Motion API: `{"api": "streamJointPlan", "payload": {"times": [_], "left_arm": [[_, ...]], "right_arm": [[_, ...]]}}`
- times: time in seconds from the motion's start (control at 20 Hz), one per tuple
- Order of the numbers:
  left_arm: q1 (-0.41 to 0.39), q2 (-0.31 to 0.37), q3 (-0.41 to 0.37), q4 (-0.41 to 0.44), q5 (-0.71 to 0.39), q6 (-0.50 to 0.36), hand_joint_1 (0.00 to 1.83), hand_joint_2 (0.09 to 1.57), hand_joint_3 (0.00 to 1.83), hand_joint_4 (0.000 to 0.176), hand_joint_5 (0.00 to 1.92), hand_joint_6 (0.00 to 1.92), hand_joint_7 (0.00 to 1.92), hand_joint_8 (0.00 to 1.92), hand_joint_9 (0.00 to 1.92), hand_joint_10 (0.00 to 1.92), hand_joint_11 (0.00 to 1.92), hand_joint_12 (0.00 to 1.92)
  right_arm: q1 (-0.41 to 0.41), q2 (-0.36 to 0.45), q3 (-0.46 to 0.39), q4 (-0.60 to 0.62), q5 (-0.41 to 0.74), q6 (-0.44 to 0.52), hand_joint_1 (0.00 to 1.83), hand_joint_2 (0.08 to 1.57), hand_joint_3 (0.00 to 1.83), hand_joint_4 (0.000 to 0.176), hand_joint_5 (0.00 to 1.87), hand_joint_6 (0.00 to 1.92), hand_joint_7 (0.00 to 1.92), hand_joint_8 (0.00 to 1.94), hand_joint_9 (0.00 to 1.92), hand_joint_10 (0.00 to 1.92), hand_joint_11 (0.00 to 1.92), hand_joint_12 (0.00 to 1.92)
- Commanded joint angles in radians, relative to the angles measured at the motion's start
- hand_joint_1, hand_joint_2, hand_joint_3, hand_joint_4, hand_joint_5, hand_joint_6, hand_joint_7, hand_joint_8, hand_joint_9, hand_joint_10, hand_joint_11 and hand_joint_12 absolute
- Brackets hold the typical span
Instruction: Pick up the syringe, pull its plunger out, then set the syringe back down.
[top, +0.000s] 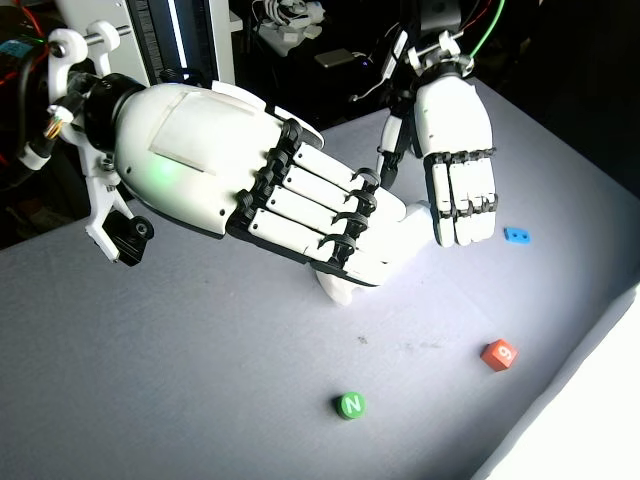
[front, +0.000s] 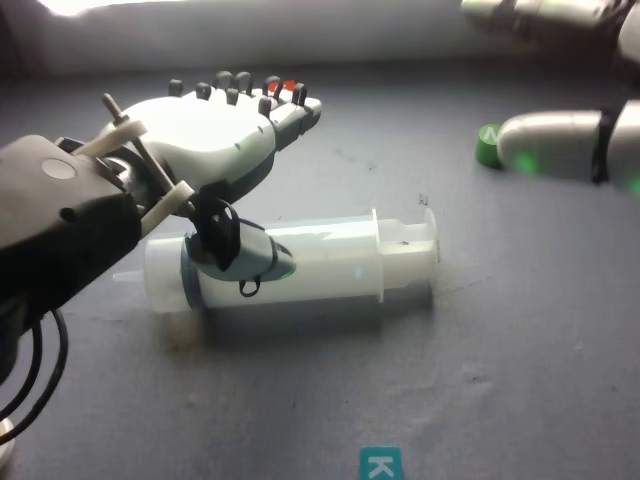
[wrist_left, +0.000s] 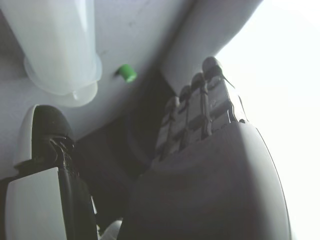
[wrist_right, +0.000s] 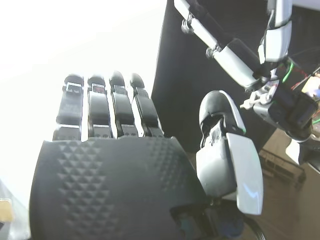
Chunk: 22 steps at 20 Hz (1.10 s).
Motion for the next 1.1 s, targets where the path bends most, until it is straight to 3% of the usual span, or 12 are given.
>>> {"api": "streamJointPlan", "payload": {"times": [0.0, 0.3, 0.65, 1.05], "left_arm": [[0.0, -0.012, 0.011, 0.036, -0.047, 0.004, 0.94, 1.03, 0.0, 0.0, 0.0, 0.0, 0.0, 0.0, 0.02, 0.0, 0.0, 0.27], [0.043, -0.101, 0.091, 0.027, -0.047, 0.004, 0.93, 1.05, 0.0, 0.0, 0.0, 0.0, 0.0, 0.0, 0.02, 0.0, 0.0, 0.21], [0.097, -0.149, 0.117, 0.008, -0.079, 0.004, 0.88, 1.07, 0.0, 0.0, 0.03, 0.0, 0.05, 0.0, 0.07, 0.01, 0.0, 0.4], [0.146, -0.203, 0.171, 0.017, -0.079, -0.017, 0.78, 1.1, 0.01, 0.0, 0.05, 0.0, 0.08, 0.0, 0.1, 0.0, 0.0, 0.44]], "right_arm": [[0.022, 0.001, -0.001, 0.004, 0.073, -0.002, 0.0, 1.24, 0.0, 0.0, 0.1, 0.0, 0.07, 0.0, 0.03, 0.0, 0.0, 0.0], [0.025, -0.001, -0.001, 0.003, 0.066, -0.02, 0.1, 1.23, 0.0, 0.0, 0.15, 0.01, 0.11, 0.01, 0.06, 0.01, 0.01, 0.02], [0.026, -0.001, -0.002, 0.003, 0.061, -0.023, 0.01, 1.23, 0.0, 0.0, 0.08, 0.0, 0.04, 0.0, 0.0, 0.0, 0.0, 0.0], [0.027, -0.002, -0.004, 0.003, 0.058, -0.024, 0.05, 1.23, 0.0, 0.0, 0.14, 0.01, 0.1, 0.0, 0.05, 0.01, 0.0, 0.02]]}}
